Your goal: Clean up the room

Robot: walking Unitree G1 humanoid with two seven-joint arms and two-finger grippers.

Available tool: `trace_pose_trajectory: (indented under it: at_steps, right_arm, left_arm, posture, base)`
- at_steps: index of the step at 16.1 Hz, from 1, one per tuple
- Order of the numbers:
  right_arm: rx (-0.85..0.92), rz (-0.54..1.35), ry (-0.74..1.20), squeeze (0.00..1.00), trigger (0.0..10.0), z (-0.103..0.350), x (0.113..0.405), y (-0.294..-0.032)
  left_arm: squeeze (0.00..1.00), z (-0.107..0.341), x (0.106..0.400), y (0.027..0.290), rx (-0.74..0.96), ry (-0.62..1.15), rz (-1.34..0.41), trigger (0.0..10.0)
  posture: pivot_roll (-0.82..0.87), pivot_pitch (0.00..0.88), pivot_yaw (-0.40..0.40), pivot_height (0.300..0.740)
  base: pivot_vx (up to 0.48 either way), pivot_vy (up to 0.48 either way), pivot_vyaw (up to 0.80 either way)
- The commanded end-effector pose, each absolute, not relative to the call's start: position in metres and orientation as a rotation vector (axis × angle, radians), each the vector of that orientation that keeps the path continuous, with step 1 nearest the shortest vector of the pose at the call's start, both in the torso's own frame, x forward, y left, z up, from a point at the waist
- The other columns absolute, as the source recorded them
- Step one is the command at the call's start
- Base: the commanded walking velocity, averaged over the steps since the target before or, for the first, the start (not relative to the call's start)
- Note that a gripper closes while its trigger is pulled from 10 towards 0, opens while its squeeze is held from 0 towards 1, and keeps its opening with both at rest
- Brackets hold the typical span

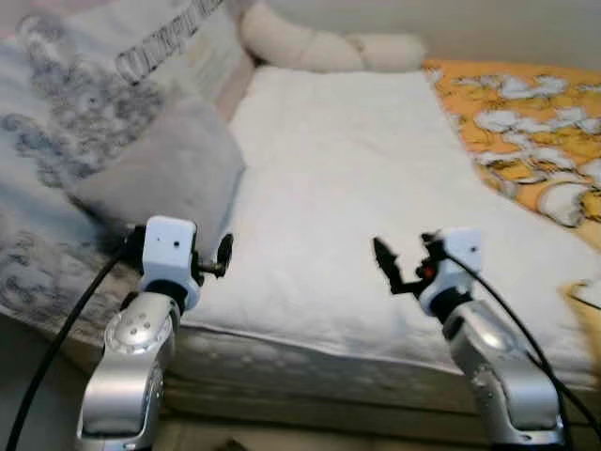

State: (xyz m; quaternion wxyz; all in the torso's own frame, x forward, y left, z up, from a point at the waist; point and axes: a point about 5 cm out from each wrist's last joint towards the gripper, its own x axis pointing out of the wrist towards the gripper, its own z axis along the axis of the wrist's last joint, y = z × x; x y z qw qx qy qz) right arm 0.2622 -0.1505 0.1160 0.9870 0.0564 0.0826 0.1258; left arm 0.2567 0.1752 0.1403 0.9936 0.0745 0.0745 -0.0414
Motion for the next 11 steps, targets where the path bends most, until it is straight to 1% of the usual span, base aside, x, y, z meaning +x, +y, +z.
trace_pose_trajectory:
  at_steps: [1, 11]
  right_arm:
    - [0.102, 0.277, 0.173, 1.00, 10.0, 0.1167, 0.2624, -0.1436]
    - [0.076, 0.280, 0.188, 1.00, 10.0, 0.1122, 0.2618, -0.1449]
  left_arm:
    - [1.00, 0.1377, 0.2563, 0.1796, 0.161, 0.168, -0.059, 10.0]
    - [1.00, 0.1370, 0.2578, 0.1712, 0.161, 0.171, -0.078, 10.0]
  posture:
    - [0.04, 0.000, 0.005, 0.740]
    - [0.04, 0.000, 0.014, 0.740]
  base:
    - [0.000, -0.409, 0.00]
    - [0.000, -0.405, 0.00]
